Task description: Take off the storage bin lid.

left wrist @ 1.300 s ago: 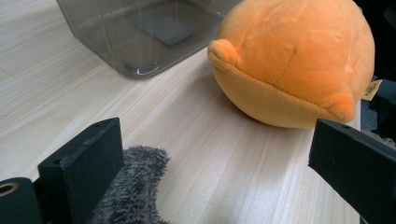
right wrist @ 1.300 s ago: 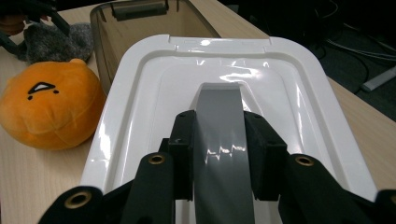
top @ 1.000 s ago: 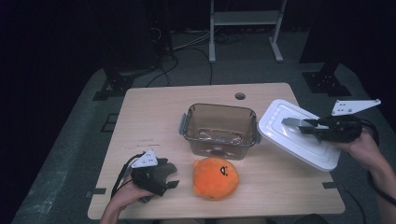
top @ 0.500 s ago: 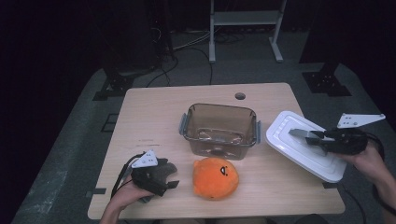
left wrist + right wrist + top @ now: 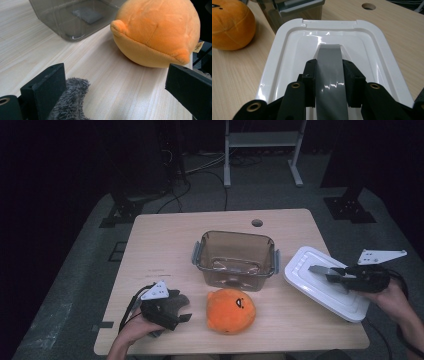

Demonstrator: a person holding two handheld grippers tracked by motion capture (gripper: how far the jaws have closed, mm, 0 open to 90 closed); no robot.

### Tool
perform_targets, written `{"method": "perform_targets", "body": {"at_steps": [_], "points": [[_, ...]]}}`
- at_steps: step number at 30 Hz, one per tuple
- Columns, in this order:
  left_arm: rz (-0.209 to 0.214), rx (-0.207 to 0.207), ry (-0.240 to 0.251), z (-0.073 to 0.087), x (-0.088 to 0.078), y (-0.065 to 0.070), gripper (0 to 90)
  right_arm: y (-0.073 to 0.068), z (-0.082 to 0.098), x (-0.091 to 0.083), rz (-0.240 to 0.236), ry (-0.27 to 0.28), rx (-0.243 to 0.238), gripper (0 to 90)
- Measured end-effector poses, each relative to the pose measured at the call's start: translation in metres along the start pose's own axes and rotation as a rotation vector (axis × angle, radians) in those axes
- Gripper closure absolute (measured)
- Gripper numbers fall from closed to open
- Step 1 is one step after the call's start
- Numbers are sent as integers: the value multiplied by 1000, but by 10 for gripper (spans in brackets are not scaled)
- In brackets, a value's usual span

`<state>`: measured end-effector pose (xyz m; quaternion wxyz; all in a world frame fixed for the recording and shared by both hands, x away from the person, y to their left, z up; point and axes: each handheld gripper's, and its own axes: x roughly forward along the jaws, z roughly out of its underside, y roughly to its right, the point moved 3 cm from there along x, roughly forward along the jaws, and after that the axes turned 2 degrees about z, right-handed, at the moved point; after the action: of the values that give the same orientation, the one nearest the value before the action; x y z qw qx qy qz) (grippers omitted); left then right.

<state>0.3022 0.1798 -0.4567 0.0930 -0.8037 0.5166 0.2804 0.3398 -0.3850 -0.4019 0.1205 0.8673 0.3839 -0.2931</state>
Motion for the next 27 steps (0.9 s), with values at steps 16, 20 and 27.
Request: {"method": "perform_targets", "body": {"at_steps": [16,20,27], "points": [[0,6,-4,0,-1,0,24,-12,21,27,-44,-29,16,655],[-3,3,3,0,-1,0,24,-15,25,34,-53,-28,21,655],[-3,2,5,0,-2,-1,24,-22,31,40,-62,-33,18,655]]}}
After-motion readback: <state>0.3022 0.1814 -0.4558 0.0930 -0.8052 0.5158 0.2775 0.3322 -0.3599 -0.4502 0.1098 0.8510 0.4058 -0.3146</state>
